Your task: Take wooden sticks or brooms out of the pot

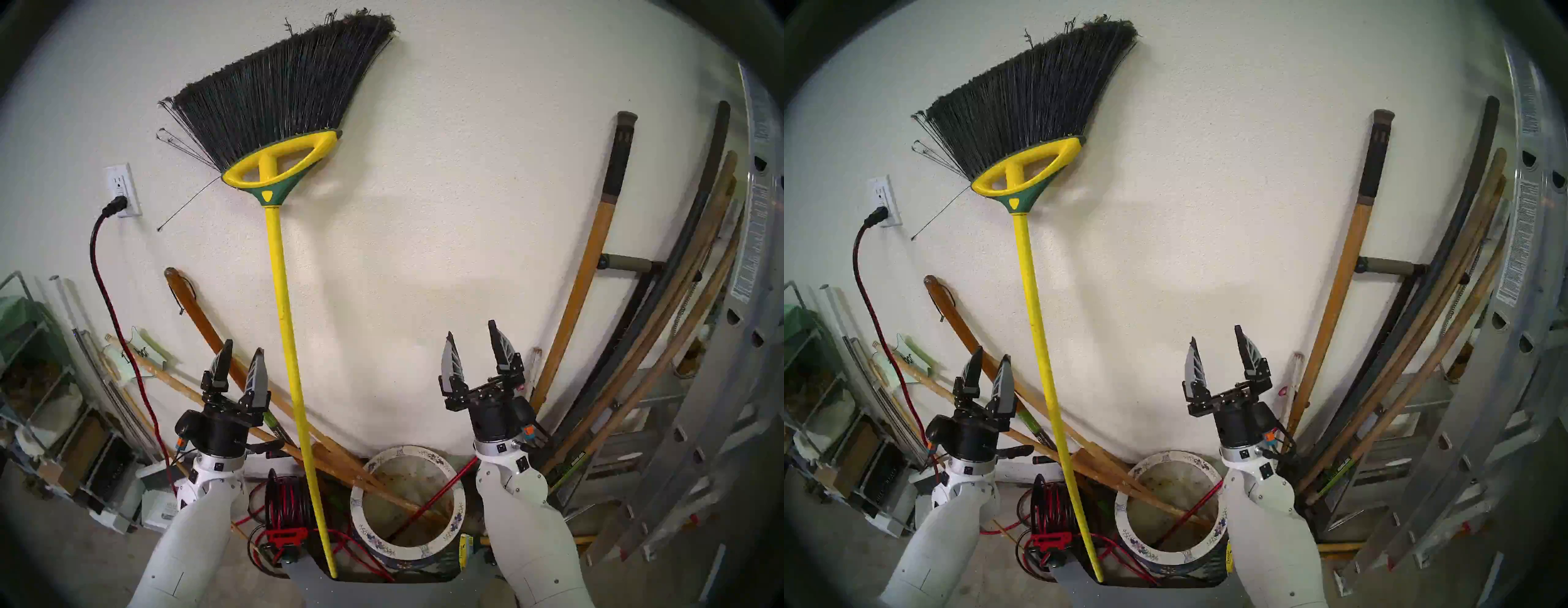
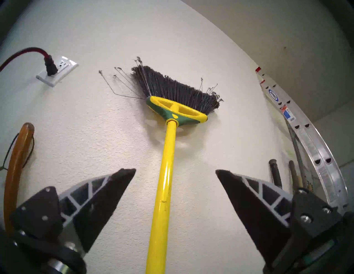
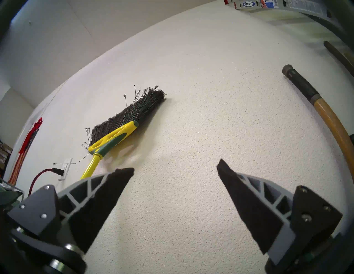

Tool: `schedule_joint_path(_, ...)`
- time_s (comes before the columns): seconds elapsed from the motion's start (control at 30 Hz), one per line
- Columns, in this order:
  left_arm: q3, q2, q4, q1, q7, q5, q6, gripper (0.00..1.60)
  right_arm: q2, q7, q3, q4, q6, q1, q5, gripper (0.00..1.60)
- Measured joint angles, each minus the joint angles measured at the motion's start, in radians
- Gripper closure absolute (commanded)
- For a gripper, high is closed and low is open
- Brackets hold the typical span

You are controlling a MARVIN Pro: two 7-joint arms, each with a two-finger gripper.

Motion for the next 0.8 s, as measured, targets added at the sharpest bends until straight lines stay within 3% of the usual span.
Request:
schedule_joint_path(0.13, 0.009, 0.004, -0.036, 0.028, 0.055, 0.089, -0.049, 0.0, 0.0, 0.009, 0.001, 0.001, 0.0, 0.001, 0.007, 0.0)
schedule_joint_path(0.47, -0.025, -0.018, -0.086, 0.064, 0.078, 0.29, -0.071, 0.0, -0.001, 0.031, 0.004, 0.005, 0.0, 0.003, 0.025, 0.0)
schedule_joint_path(0.8, -0.08, -0.076, -0.051, 0.043, 0.081, 0.47, -0.074, 0.0, -0.002, 0.054, 0.007, 0.01, 0.0, 0.006, 0.044, 0.0)
